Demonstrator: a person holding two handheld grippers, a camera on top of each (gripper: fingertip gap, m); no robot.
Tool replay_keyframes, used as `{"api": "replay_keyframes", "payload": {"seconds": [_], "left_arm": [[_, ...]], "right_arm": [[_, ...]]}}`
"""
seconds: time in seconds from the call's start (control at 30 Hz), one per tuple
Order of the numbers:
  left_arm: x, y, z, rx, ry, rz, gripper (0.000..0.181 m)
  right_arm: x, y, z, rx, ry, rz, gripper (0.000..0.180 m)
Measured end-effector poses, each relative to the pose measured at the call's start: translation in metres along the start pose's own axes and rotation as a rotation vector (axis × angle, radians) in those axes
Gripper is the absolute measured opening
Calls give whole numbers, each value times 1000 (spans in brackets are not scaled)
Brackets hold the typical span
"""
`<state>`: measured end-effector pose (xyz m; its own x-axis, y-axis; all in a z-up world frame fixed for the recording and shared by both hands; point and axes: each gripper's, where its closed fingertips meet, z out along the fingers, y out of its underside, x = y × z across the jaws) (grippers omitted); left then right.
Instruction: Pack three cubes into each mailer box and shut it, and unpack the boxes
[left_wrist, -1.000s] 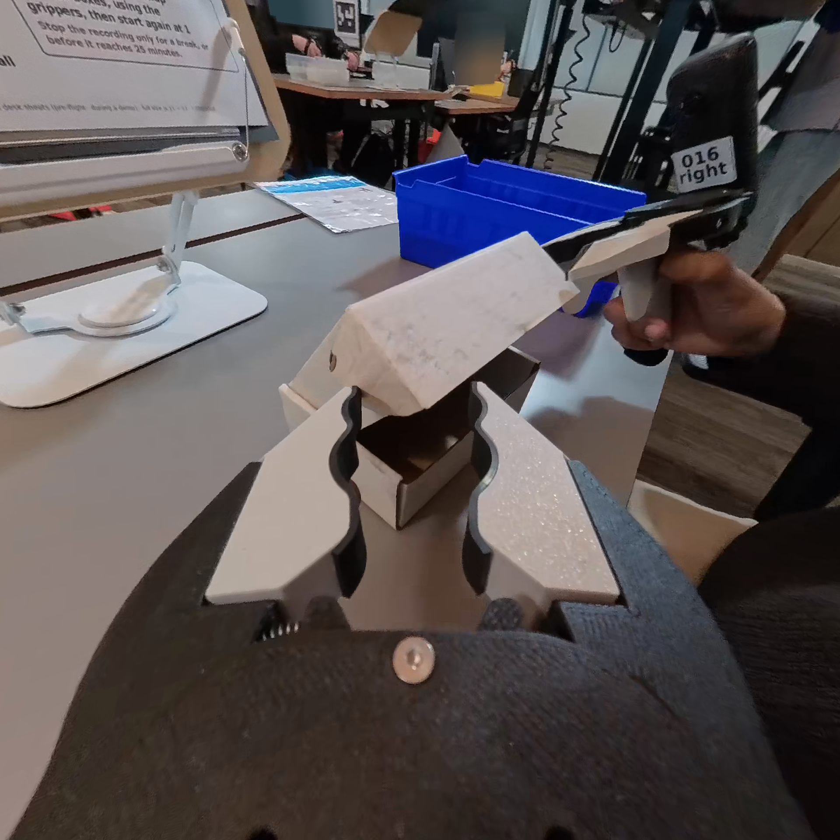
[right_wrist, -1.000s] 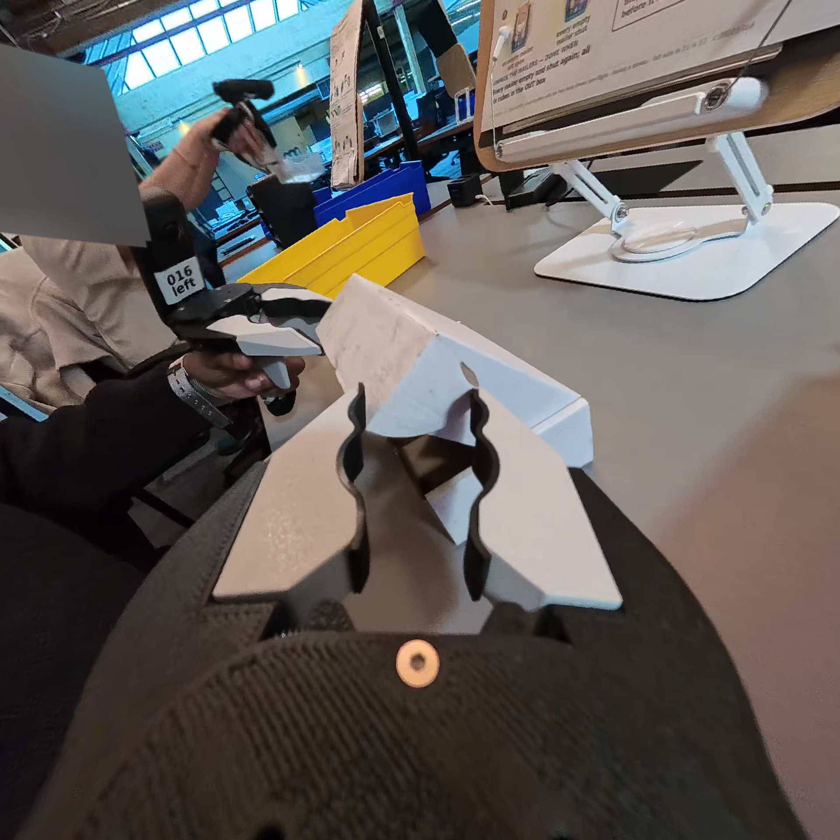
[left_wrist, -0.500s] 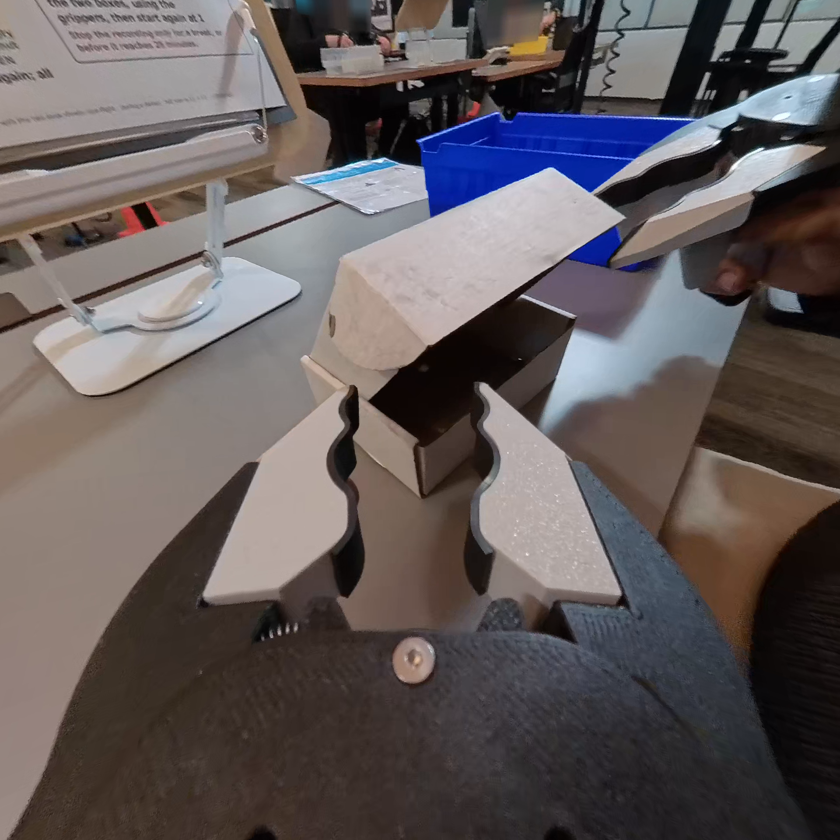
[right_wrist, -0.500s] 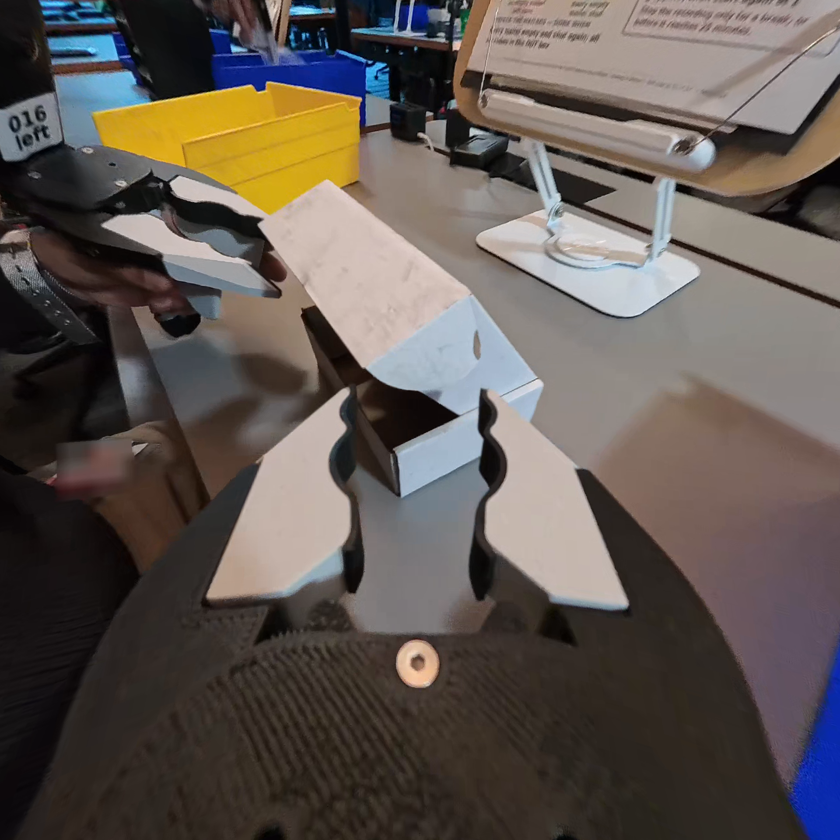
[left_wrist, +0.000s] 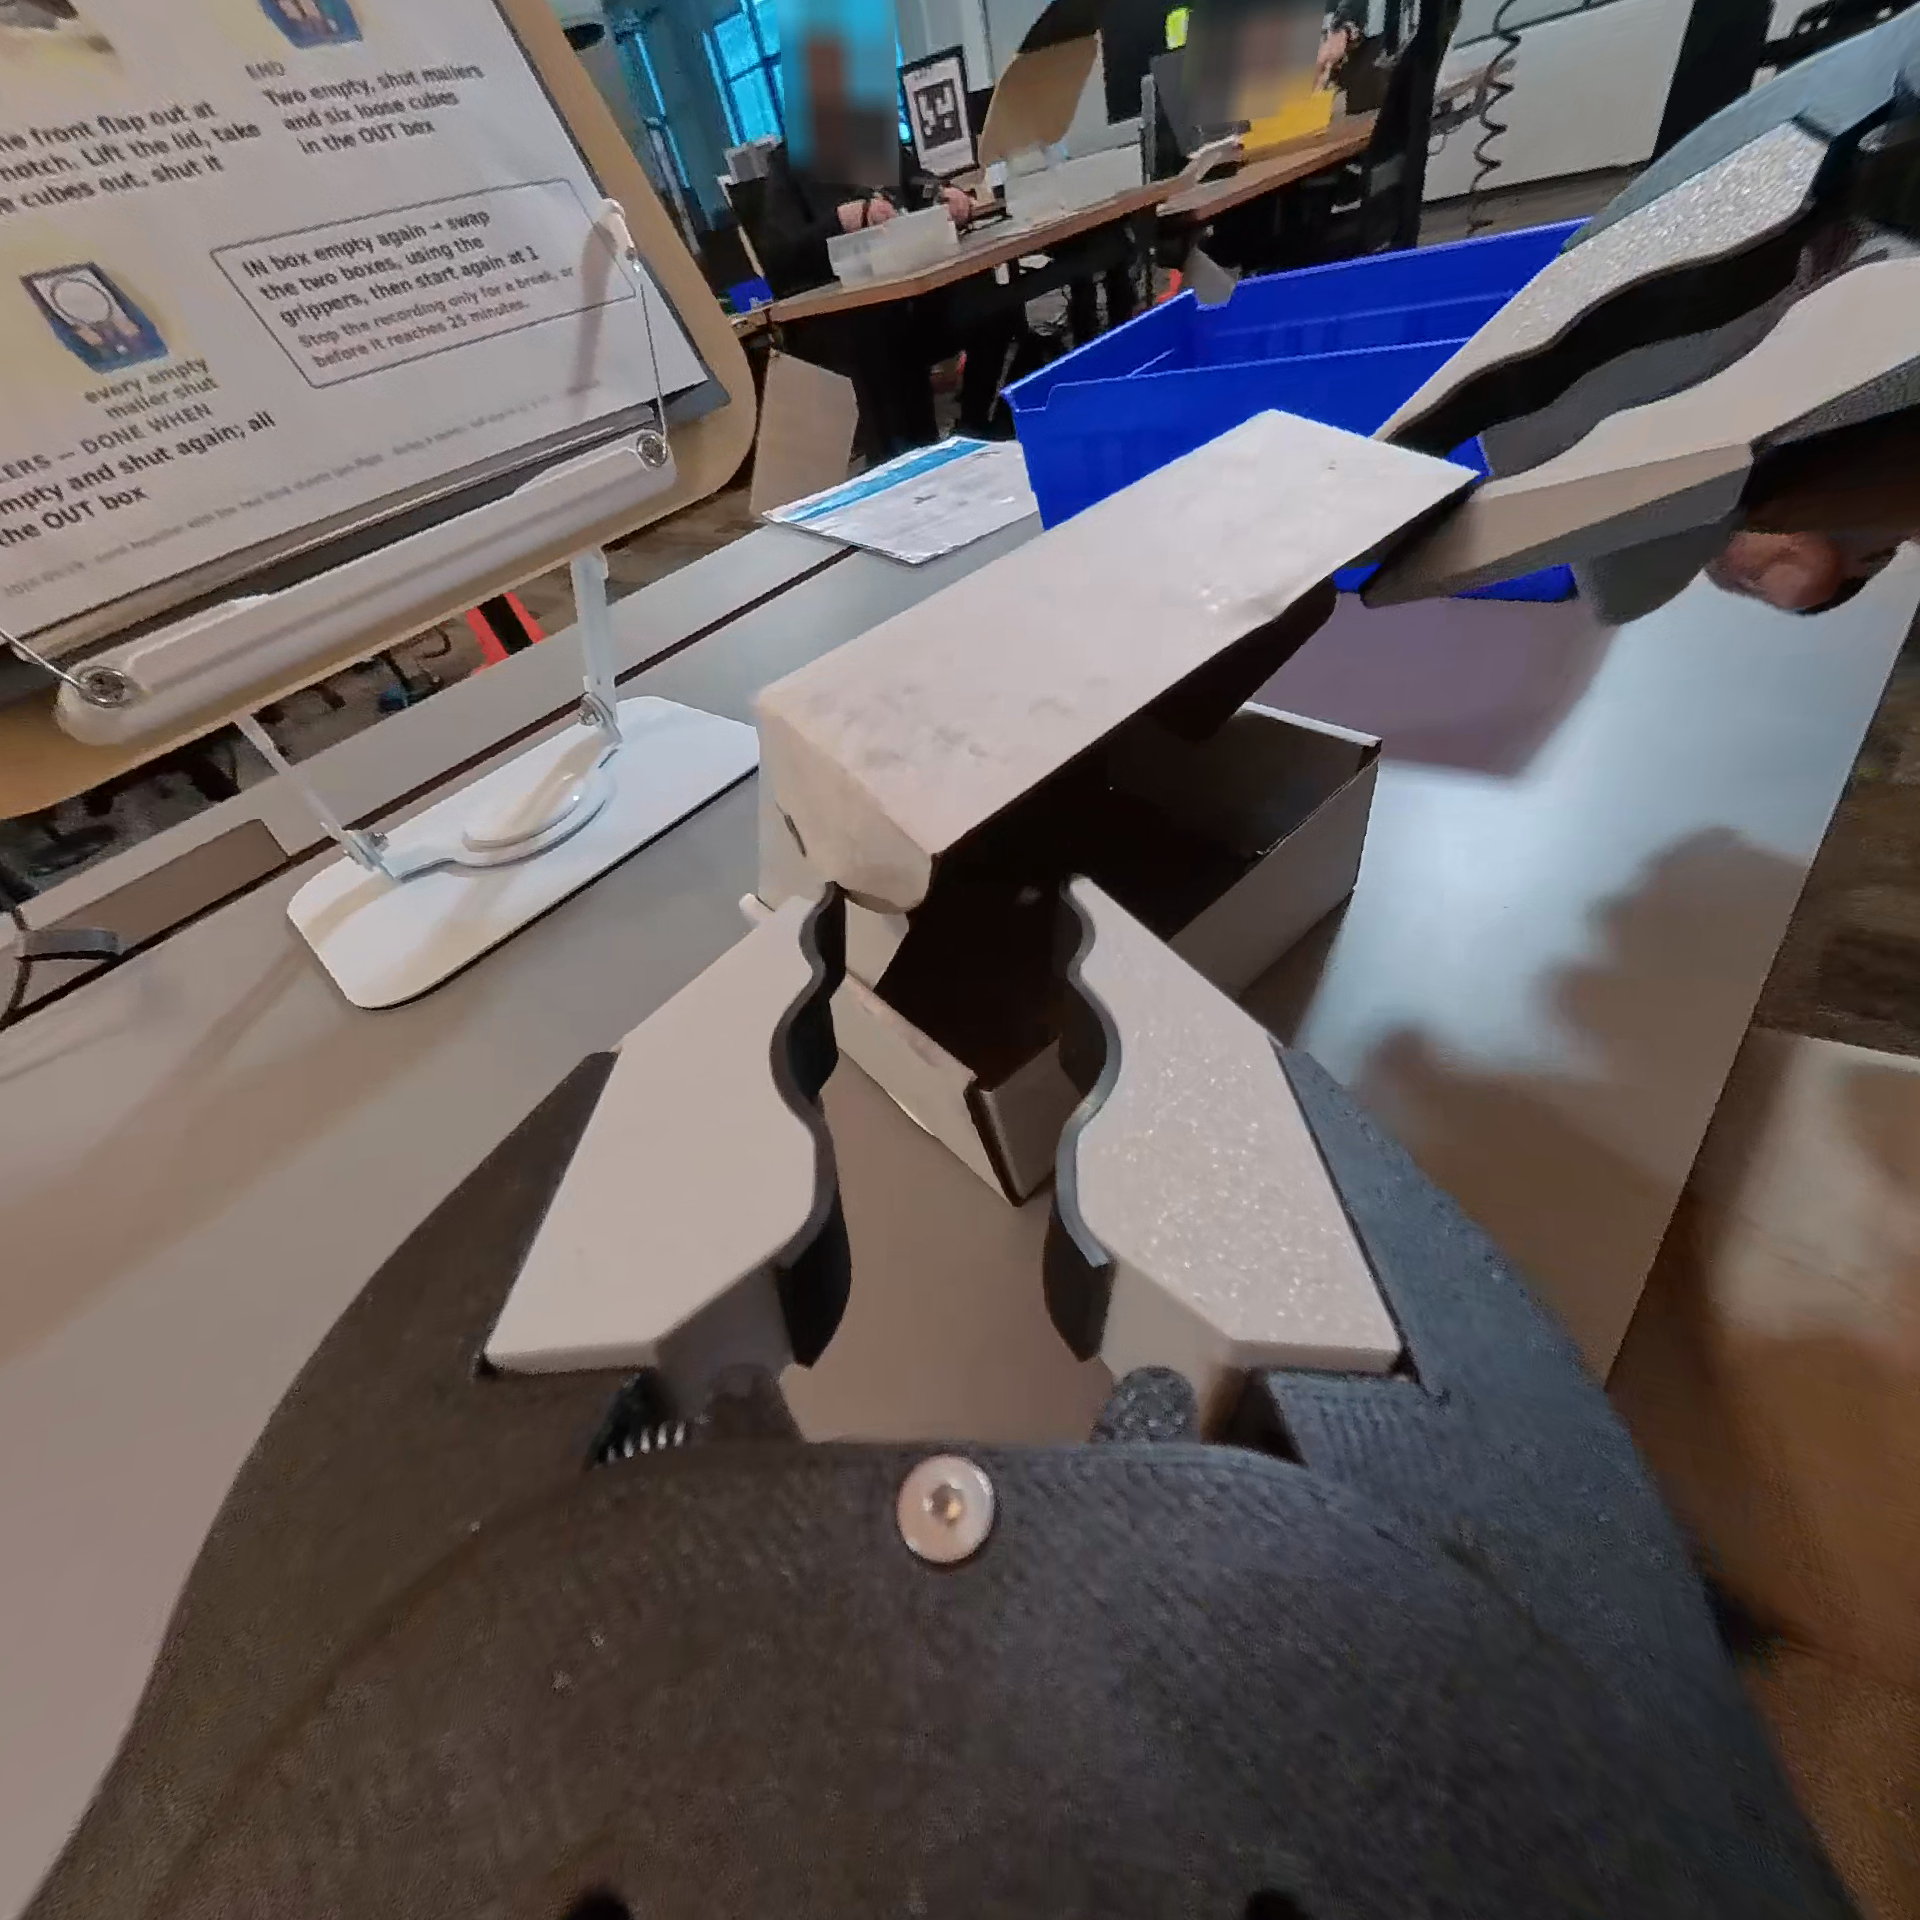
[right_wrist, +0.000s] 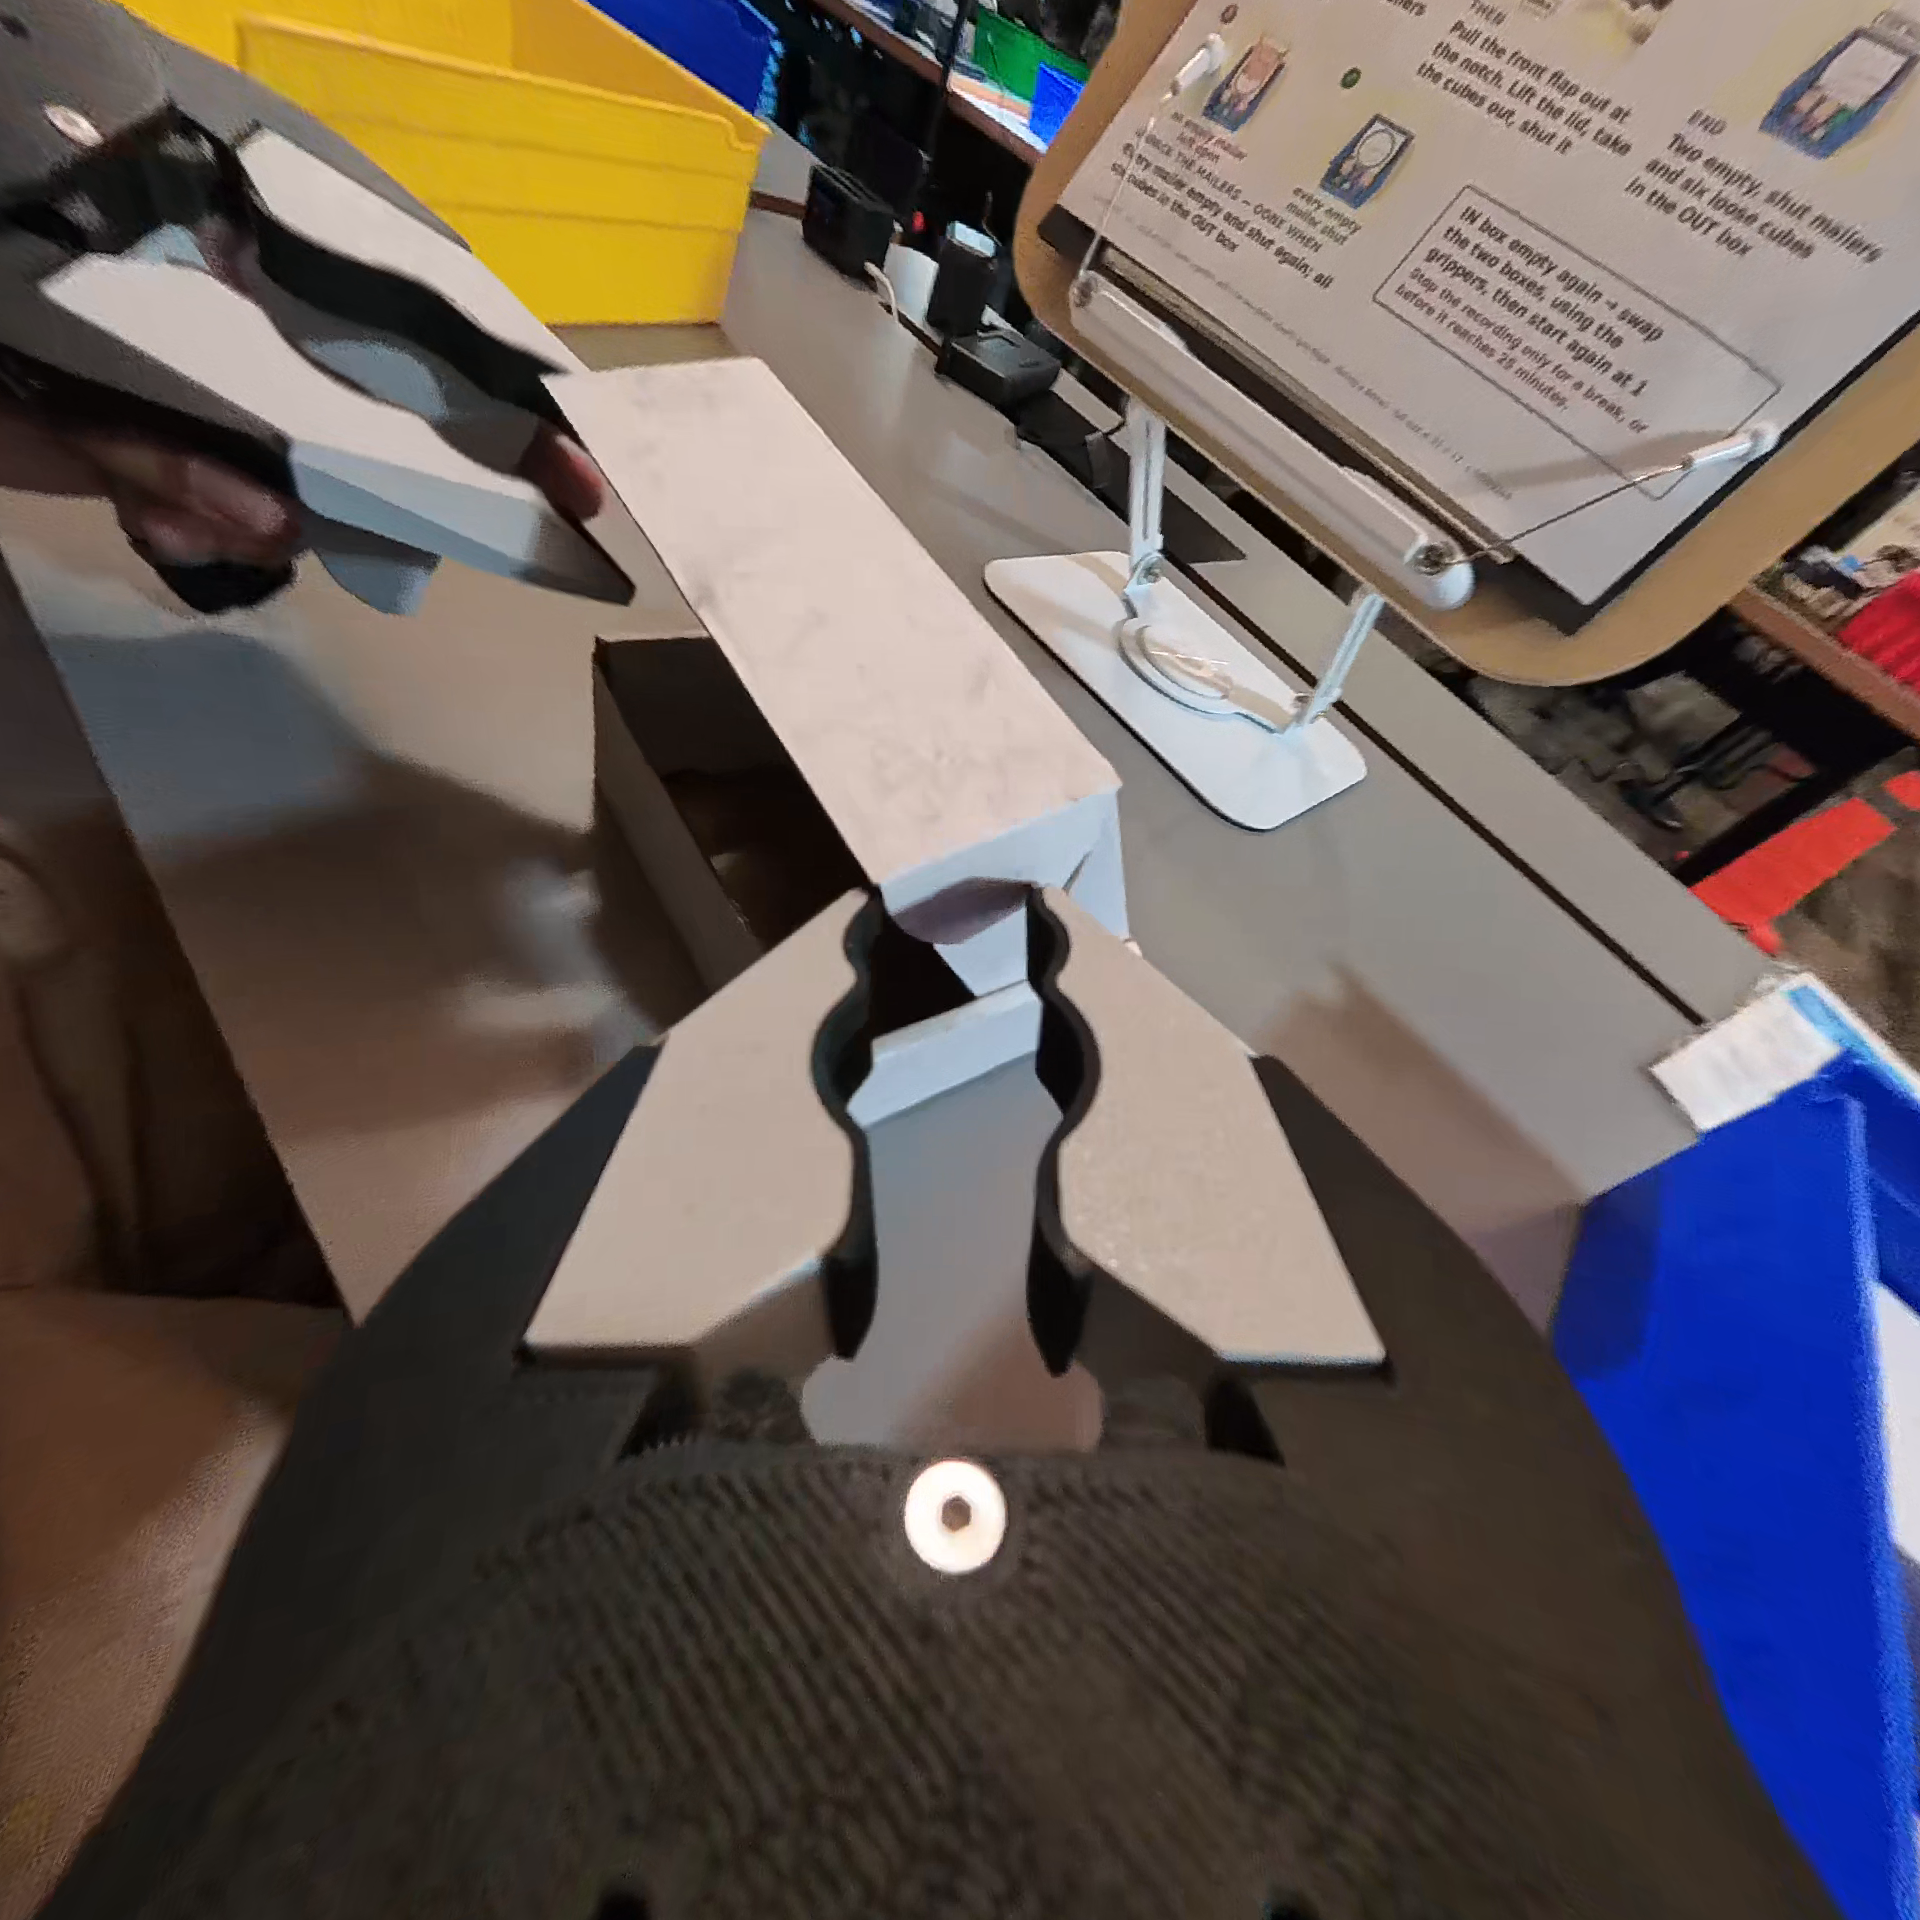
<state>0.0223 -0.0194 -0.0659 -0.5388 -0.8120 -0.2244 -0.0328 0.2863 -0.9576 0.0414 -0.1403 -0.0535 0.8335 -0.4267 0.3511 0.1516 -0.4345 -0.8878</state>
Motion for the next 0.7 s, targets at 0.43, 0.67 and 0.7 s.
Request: {"api": "replay_keyframes", "payload": {"seconds": [0.43, 0.67, 0.7], "left_arm": [[0, -14, -7, 21, 12, -40, 10], [5, -13, -5, 10, 52, -126, 13], [6, -9, -4, -10, 56, -118, 14]], "right_arm": [[-3, -5, -11, -43, -70, 333, 17], [-1, -6, -15, -61, -88, 400, 17], [-1, -4, -15, -66, -89, 401, 17]]}}
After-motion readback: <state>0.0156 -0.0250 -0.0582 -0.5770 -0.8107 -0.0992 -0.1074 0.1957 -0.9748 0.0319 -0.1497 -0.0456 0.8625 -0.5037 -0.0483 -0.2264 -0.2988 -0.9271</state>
